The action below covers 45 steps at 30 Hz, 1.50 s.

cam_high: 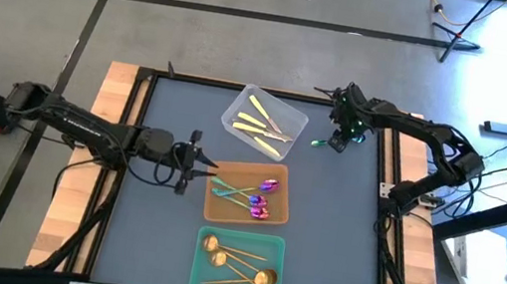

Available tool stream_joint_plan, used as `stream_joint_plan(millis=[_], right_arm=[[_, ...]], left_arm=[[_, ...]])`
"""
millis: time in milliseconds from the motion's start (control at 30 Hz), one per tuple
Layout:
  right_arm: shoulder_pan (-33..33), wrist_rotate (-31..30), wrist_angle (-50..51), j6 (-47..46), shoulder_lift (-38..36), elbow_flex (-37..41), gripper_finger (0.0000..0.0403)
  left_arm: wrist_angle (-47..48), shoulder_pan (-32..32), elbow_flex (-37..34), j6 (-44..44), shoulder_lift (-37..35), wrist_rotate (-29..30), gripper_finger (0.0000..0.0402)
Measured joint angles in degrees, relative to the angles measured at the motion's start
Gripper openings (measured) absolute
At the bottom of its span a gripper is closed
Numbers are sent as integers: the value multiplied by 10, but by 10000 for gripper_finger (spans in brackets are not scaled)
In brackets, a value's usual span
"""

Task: Sort silverware by color (type)
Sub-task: Put the purple spoon into the orange bin

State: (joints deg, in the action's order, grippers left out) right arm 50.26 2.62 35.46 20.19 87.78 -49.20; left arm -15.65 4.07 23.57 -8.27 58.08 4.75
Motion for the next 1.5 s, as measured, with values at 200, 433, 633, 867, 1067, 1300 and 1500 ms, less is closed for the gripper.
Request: stream_joint_plan(millis=[200,433,633,867,1067,1300,1500], right_arm=[[0,15,4,28,62,1,183],[-12,1,-13,49,81,-2,125],[-14,-17,-17,54,82,-2,12],[-57,-66,-13,50,61,-2,7],[-109,-95,-5,31,-5,-12,4],[-172,-120,20,-6,-109,-12,3],[-230,-74,-5,-50,-175,-13,2]], left_arm=[[9,1,0,0,0,0,95],[11,1,0,1,0,0,95],[11,1,0,31,0,0,95],[1,1,0,35,0,5,95],[0,1,0,35,0,26,95],[2,1,0,39,0,41,95],[6,1,0,47,0,42,95]])
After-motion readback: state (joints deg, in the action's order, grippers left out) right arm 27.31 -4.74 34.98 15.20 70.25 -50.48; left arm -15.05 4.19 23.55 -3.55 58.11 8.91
